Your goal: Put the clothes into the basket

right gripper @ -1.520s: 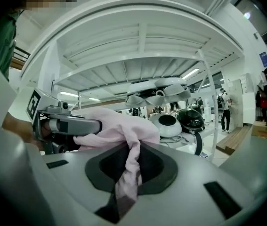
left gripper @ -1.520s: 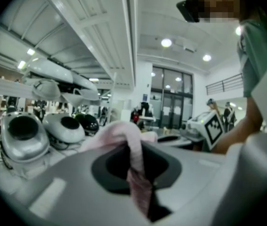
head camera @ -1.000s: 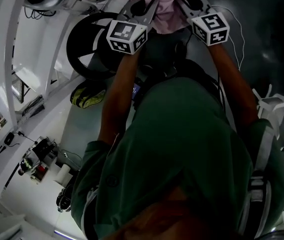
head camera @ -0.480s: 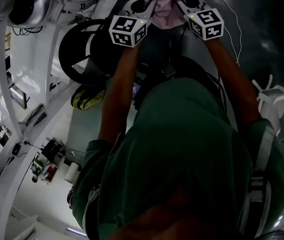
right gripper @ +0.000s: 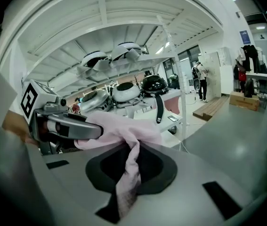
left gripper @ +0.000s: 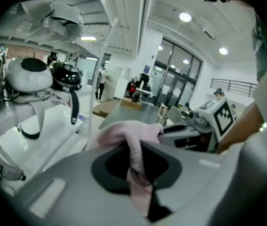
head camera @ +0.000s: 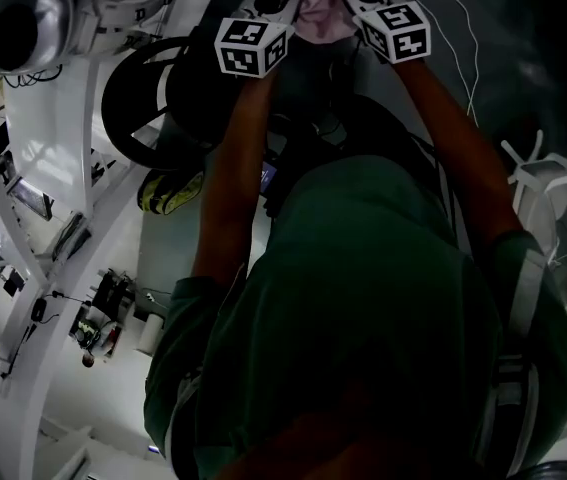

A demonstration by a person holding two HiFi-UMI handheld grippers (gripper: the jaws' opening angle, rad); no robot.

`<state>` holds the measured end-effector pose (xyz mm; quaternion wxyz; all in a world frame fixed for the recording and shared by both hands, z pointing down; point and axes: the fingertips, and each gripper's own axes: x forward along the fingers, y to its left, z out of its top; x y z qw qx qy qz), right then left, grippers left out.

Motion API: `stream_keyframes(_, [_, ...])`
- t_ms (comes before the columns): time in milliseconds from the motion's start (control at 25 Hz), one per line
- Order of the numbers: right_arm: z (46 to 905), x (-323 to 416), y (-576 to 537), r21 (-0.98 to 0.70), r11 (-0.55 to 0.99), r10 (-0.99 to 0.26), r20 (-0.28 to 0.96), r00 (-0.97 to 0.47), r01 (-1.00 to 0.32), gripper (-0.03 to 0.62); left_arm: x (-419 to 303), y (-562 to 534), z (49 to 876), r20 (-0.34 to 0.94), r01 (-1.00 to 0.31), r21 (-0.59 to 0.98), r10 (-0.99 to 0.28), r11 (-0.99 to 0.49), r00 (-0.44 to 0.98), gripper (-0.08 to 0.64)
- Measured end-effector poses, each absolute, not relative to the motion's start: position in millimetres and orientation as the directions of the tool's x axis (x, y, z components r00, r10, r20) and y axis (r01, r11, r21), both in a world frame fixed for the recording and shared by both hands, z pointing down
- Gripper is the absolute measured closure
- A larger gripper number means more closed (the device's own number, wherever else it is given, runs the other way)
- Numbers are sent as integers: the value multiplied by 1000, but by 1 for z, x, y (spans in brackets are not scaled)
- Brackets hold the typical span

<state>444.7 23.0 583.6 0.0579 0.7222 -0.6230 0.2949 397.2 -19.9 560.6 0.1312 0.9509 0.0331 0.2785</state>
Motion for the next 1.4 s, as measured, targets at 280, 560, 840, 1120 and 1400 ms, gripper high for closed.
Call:
stream_keyframes(280, [608, 450, 22, -302, -229, -850, 526, 38, -926, 574, 402, -18, 593, 570, -16, 273, 148, -962, 808, 525])
stream_keyframes(560, [667, 441, 25, -386, -269, -763, 644, -50, -882, 574, 394, -2, 662, 704, 0, 326, 242, -945, 668, 529])
stream_keyframes(840, [697, 439, 40, -405, -286, -713, 695, -90, -869, 572, 360, 3, 691, 786, -34, 290, 218, -956, 578, 528])
stream_keyframes(1120, [683, 447, 45, -391, -287, -732, 678, -63, -875, 572, 352, -16, 664, 764, -67, 244, 150, -967, 627, 528])
stream_keyframes(1400, [653, 447, 44, -373, -275, -765, 643, -33, -886, 572, 358, -20, 620, 711, -37, 199, 118, -979, 694, 528])
